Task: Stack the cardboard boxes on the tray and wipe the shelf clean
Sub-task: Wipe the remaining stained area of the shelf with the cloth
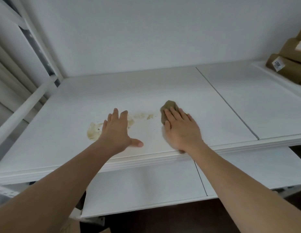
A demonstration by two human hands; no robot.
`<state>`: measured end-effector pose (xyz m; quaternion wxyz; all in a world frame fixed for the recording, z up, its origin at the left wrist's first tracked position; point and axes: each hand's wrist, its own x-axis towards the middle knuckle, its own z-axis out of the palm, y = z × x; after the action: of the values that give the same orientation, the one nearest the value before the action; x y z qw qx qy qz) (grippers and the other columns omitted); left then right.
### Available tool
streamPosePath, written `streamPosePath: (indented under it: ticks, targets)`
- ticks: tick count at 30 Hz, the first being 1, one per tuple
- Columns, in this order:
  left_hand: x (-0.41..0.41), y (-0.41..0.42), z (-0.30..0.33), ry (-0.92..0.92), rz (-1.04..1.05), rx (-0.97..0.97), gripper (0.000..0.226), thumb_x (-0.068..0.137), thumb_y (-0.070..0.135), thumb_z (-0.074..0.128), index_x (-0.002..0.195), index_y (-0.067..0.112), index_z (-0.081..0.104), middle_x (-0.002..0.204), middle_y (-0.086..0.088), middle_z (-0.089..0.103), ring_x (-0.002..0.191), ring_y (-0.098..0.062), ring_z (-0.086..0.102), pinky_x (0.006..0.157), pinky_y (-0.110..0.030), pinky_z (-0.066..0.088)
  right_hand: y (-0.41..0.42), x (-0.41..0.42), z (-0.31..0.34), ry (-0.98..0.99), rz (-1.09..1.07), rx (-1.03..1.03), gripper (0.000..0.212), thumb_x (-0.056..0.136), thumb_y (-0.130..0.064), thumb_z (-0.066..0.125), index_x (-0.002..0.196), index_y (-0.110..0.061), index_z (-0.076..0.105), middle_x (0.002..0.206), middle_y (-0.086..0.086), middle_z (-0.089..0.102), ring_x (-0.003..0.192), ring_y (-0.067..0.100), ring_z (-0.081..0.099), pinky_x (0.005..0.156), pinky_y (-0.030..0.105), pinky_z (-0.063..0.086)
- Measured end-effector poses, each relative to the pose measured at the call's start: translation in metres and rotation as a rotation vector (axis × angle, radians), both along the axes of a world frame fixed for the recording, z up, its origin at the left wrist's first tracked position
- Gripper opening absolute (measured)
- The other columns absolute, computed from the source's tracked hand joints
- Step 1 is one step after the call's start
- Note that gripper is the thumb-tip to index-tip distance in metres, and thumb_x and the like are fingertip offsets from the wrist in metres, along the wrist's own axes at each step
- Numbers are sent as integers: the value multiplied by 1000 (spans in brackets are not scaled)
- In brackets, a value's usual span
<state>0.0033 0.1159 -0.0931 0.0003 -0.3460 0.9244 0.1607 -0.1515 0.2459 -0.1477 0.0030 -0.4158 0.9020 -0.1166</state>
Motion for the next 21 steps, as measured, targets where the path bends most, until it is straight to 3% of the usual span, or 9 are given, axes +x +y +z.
streamPosePath:
  ticks: [2, 4, 9, 18, 21]
  targets:
    - [0, -3, 1, -43, 20, -18, 124, 60, 53, 81, 151, 18, 5, 158, -13, -8, 146, -31, -8, 118, -45, 2, 19, -12, 3, 14, 96, 18, 63, 94, -45, 7, 155, -30, 15, 162, -10, 10, 149, 12, 8, 120, 33, 8]
    - [5, -11, 4, -73, 26, -46, 126, 60, 52, 82, 151, 19, 1, 158, -12, -11, 146, -30, -11, 118, -45, 0, 33, -35, 2, 44, 33, 19, 75, 84, -50, 0, 153, -31, 19, 162, -9, 15, 148, 14, 14, 118, 35, 14]
    - [34, -34, 10, -117, 110, -64, 129, 61, 47, 84, 152, 20, -4, 158, -11, -15, 146, -30, -13, 118, -45, -1, 14, -62, 0, 11, -234, 37, 55, 101, -37, 18, 155, -27, 14, 163, -4, 11, 149, 21, 9, 120, 41, 9]
    - [36, -40, 15, -281, 205, 4, 143, 53, 46, 88, 150, 22, -14, 156, -17, -17, 144, -38, -14, 117, -51, 0, 7, -12, 1, 36, 186, 43, 55, 100, -40, 13, 155, -33, 12, 162, -13, 8, 149, 11, 5, 120, 32, 6]
    - [37, -47, 18, -284, 207, 29, 145, 51, 43, 90, 150, 24, -15, 156, -14, -18, 144, -37, -15, 117, -52, 0, 24, -31, 4, 35, 218, 39, 70, 87, -50, -1, 153, -36, 16, 161, -14, 11, 149, 9, 9, 119, 31, 9]
